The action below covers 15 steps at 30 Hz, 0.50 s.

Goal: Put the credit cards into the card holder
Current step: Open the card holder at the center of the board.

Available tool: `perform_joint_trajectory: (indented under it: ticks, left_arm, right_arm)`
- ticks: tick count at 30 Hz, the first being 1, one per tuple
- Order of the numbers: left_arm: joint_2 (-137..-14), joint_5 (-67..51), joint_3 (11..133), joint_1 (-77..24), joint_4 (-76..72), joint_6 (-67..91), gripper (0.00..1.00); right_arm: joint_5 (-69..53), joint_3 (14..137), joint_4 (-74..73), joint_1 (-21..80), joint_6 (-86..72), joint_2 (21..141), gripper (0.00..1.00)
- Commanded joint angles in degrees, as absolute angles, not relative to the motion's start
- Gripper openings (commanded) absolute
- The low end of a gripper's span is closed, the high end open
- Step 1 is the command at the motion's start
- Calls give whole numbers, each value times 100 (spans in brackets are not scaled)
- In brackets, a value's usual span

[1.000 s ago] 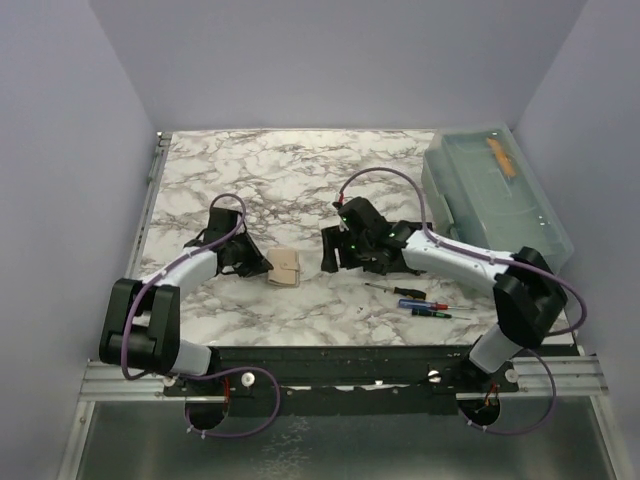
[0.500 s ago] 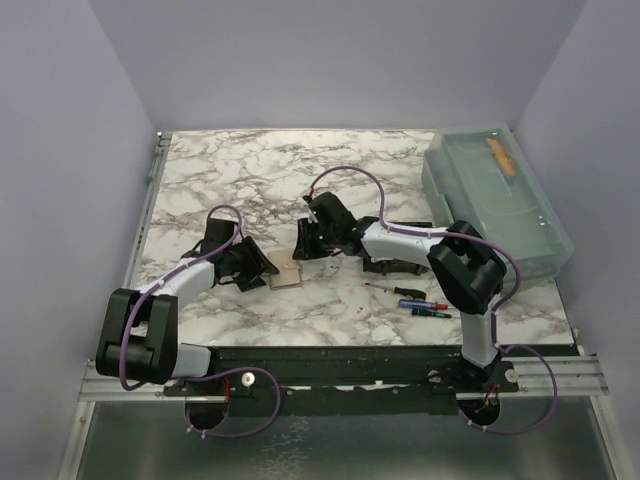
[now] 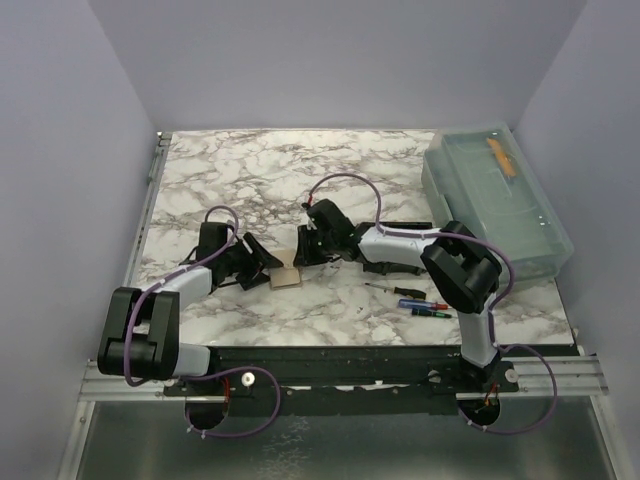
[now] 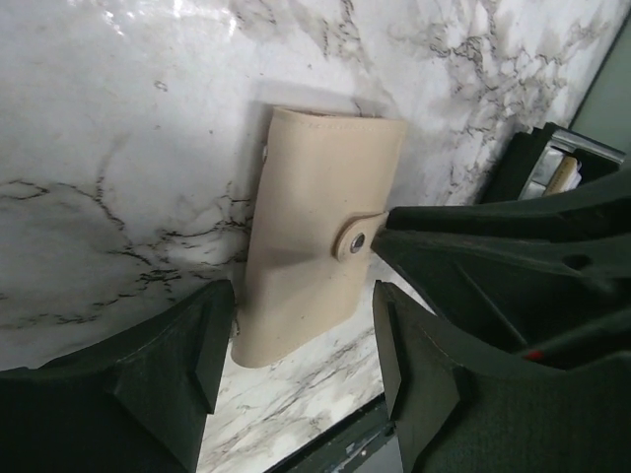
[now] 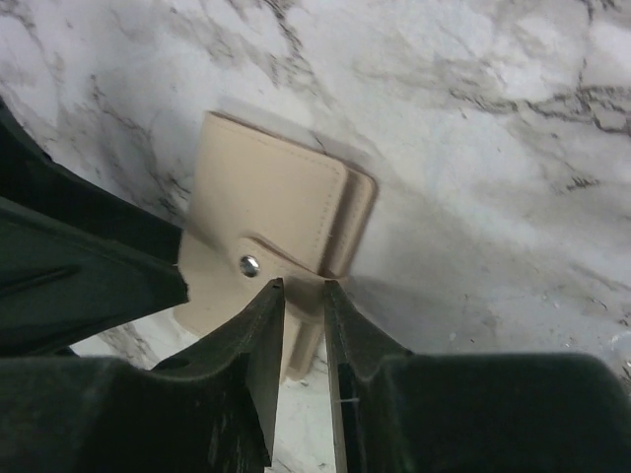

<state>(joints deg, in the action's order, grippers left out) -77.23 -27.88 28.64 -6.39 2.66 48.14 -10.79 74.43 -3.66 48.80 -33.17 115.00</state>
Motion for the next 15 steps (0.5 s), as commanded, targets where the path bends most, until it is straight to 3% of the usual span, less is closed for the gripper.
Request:
perform_joint_trajectory:
  ticks: [1,4,11,15]
  left_arm:
    - [-7979,-3578,2547,-622,-637,5045,64]
    - [-8057,-3806,2382,-622,-1162,5291,59]
    - [-7920,-3835,2274,-621,-1495,5348,26]
    - [-7827,-3797,2340,-624,-1474,5247,6]
  right_arm:
    - [-715,6956,-201,4922,-3686,11469,26]
    - [-568,6662,-56,4922,-3870,11330,24]
    - [-556,6668,-99,4922,-3823,11305,24]
    - [140,7184,-996,5072,-3392,11272,36]
